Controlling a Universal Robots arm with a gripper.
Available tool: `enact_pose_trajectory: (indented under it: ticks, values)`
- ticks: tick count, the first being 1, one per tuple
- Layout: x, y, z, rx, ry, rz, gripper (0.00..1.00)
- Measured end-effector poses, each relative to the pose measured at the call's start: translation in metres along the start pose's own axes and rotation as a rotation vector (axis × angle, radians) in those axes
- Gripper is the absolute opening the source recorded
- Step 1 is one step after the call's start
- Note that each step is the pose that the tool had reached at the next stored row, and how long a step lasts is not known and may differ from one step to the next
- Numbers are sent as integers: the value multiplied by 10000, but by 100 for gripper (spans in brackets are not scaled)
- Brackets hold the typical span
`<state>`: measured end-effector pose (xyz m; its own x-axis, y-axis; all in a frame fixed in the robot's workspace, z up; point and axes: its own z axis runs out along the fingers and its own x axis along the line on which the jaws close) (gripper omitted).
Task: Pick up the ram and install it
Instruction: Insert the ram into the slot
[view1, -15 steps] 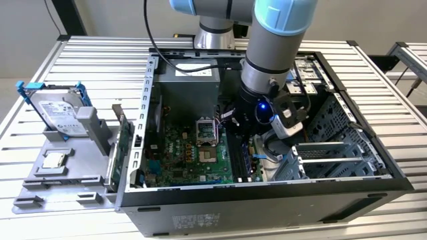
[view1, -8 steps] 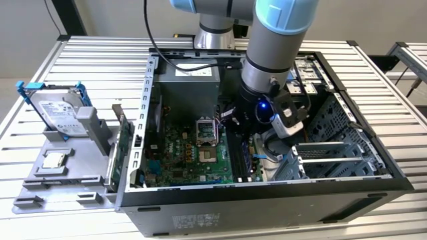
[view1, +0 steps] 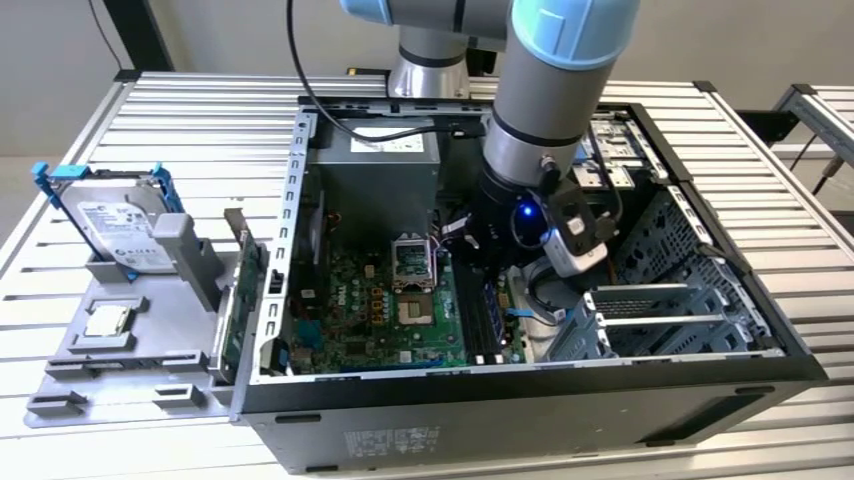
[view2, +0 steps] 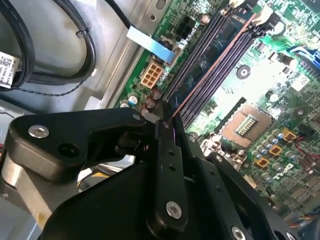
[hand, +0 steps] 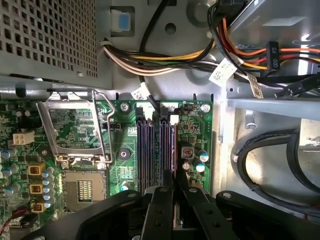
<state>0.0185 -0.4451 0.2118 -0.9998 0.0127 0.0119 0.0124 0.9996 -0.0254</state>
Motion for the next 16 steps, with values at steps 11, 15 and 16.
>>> enact_pose_trajectory:
  ticks: [11,15,16]
  values:
    - [0,-31,-49,-141,9,-3,0]
    - [1,-56,-107,-113,55,-2,0]
    - [2,-57,-114,-109,62,-1,0]
